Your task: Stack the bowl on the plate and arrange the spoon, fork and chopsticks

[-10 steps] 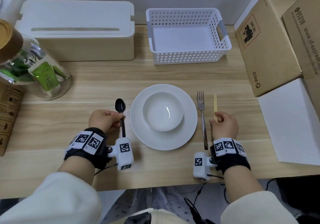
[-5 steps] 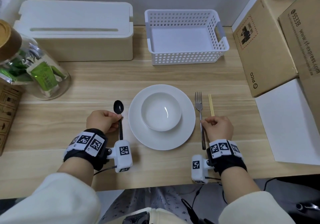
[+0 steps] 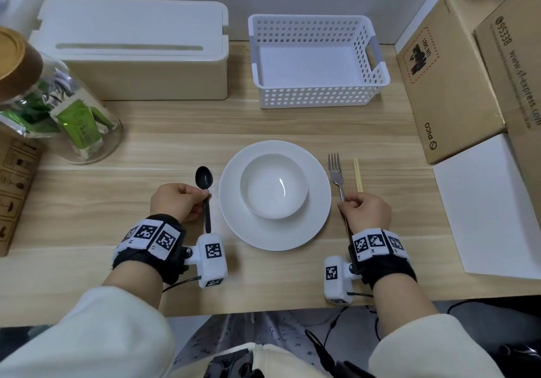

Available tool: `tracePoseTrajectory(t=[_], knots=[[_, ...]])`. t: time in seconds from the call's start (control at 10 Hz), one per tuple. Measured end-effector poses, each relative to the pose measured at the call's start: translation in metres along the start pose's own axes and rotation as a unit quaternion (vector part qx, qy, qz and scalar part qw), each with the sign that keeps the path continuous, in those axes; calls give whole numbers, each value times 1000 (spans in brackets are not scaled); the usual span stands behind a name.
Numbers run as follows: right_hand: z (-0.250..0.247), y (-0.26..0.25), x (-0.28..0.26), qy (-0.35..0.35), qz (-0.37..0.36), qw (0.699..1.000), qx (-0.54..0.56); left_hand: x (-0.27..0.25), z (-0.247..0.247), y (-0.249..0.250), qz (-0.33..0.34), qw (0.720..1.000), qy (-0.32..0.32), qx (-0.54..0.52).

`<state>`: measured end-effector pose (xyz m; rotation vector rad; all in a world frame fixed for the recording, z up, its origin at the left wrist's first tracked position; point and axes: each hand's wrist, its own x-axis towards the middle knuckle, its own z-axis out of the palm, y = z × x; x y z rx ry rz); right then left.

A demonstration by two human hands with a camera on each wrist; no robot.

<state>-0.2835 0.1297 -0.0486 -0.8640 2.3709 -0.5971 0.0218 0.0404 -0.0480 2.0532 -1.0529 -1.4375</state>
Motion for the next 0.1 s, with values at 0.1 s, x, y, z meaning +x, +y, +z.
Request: tracePoseTrajectory(t=[0.1], knots=[[-8, -12, -2, 33, 6, 999, 43, -3, 1, 6, 43, 998, 44, -6]])
